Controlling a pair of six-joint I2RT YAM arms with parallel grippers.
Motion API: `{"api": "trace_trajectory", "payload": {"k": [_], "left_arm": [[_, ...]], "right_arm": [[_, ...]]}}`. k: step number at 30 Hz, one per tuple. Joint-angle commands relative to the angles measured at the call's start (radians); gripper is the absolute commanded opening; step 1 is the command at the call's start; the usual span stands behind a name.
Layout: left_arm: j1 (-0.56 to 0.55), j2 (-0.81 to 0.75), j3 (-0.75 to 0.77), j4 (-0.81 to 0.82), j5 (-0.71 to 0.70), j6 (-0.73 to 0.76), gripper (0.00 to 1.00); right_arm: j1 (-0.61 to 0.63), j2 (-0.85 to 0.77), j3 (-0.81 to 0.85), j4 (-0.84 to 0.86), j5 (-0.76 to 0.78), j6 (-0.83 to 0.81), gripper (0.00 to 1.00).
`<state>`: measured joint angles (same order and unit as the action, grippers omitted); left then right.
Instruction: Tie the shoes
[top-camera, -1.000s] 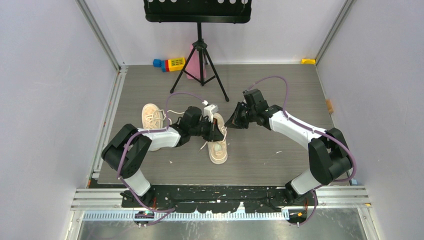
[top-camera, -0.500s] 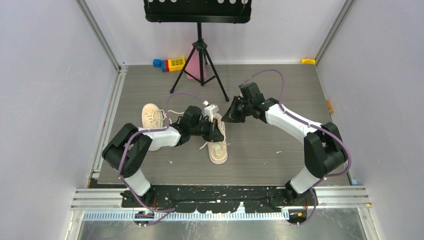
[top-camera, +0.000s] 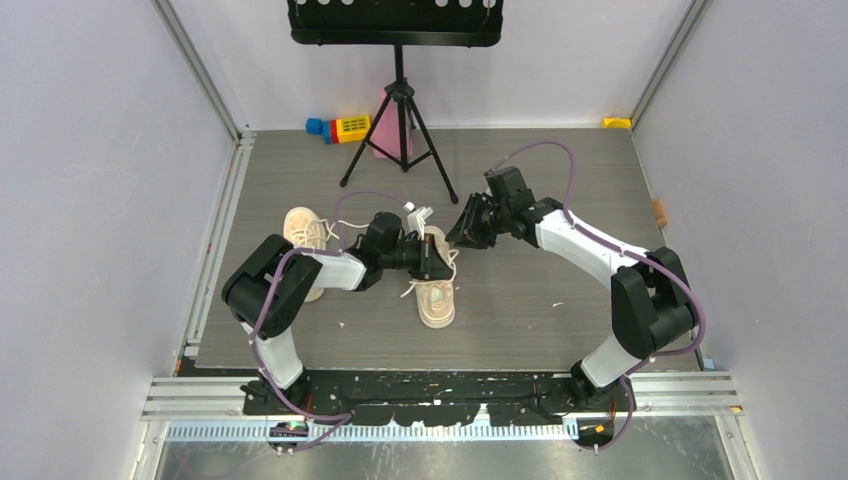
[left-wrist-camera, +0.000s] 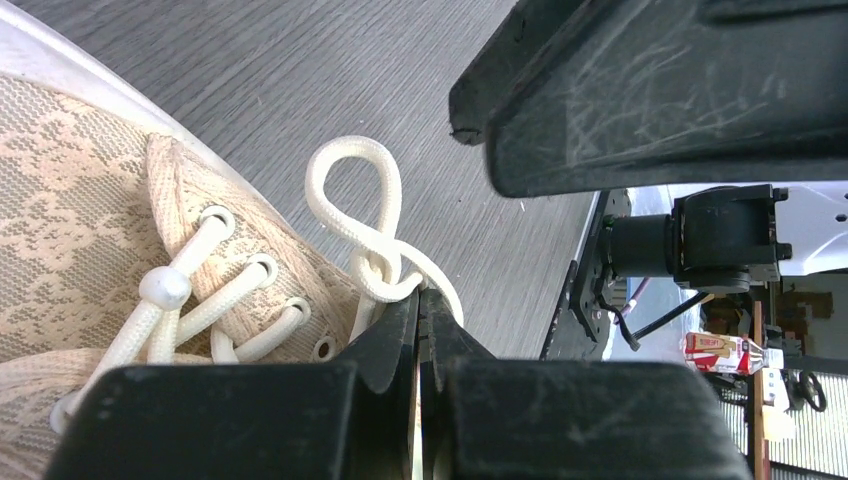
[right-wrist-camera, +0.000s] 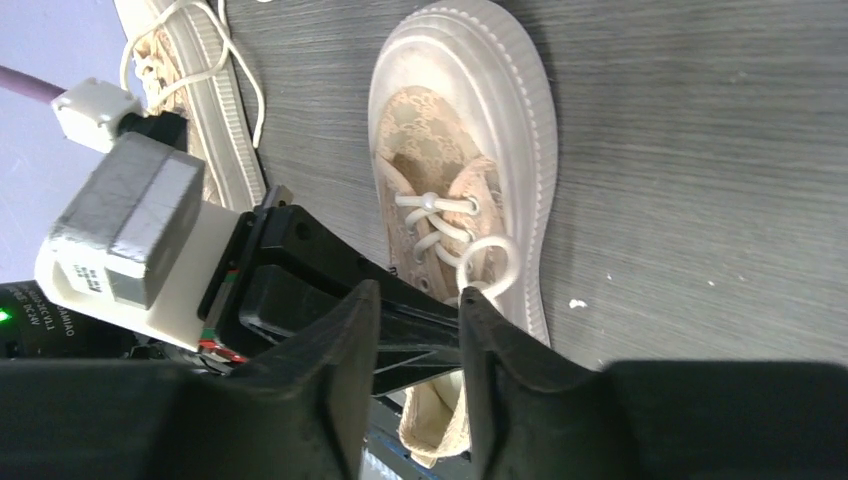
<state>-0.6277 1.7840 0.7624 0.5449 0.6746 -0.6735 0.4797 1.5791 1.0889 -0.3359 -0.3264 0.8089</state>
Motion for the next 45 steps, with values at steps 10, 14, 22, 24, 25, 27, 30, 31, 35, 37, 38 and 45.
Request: {"api": "trace_trajectory", "payload": {"k": [10, 14, 22, 24, 25, 27, 30, 31, 35, 37, 38, 45], "left_arm": [[0.010, -0.033, -0.002, -0.001, 0.000, 0.032, 0.00], [0.011, -0.044, -0.002, -0.013, 0.000, 0.037, 0.00], [0.011, -0.055, -0.001, -0.040, -0.001, 0.041, 0.00], [0.011, -0.060, -0.003, -0.040, 0.000, 0.041, 0.00], [0.012, -0.061, -0.003, -0.040, 0.000, 0.041, 0.00], [0.013, -0.062, -0.003, -0.042, 0.002, 0.043, 0.00], [0.014, -0.065, -0.005, -0.041, 0.002, 0.044, 0.00], [0.015, -0.065, -0.005, -0.042, 0.003, 0.043, 0.00], [0.016, -0.065, -0.005, -0.042, 0.005, 0.044, 0.00], [0.016, -0.064, -0.005, -0.041, 0.005, 0.045, 0.00], [0.016, -0.063, -0.005, -0.040, 0.005, 0.044, 0.00], [0.016, -0.055, -0.002, -0.036, 0.012, 0.045, 0.00]], "right_arm": [[-0.062, -0.184, -0.197, 0.024, -0.006, -0.034, 0.33], [-0.062, -0.179, -0.292, 0.147, -0.078, 0.011, 0.33], [-0.051, -0.140, -0.377, 0.319, -0.153, 0.061, 0.40], [-0.049, -0.127, -0.382, 0.329, -0.155, 0.063, 0.40], [-0.048, -0.118, -0.384, 0.330, -0.159, 0.067, 0.40], [-0.047, -0.104, -0.384, 0.371, -0.166, 0.075, 0.40], [-0.043, -0.084, -0.374, 0.374, -0.162, 0.080, 0.39], [-0.041, -0.079, -0.372, 0.376, -0.163, 0.082, 0.38], [-0.041, -0.065, -0.369, 0.382, -0.167, 0.086, 0.36], [-0.040, -0.061, -0.372, 0.391, -0.172, 0.092, 0.35], [-0.041, -0.060, -0.372, 0.390, -0.171, 0.094, 0.35], [-0.037, -0.056, -0.381, 0.428, -0.202, 0.107, 0.37]]}}
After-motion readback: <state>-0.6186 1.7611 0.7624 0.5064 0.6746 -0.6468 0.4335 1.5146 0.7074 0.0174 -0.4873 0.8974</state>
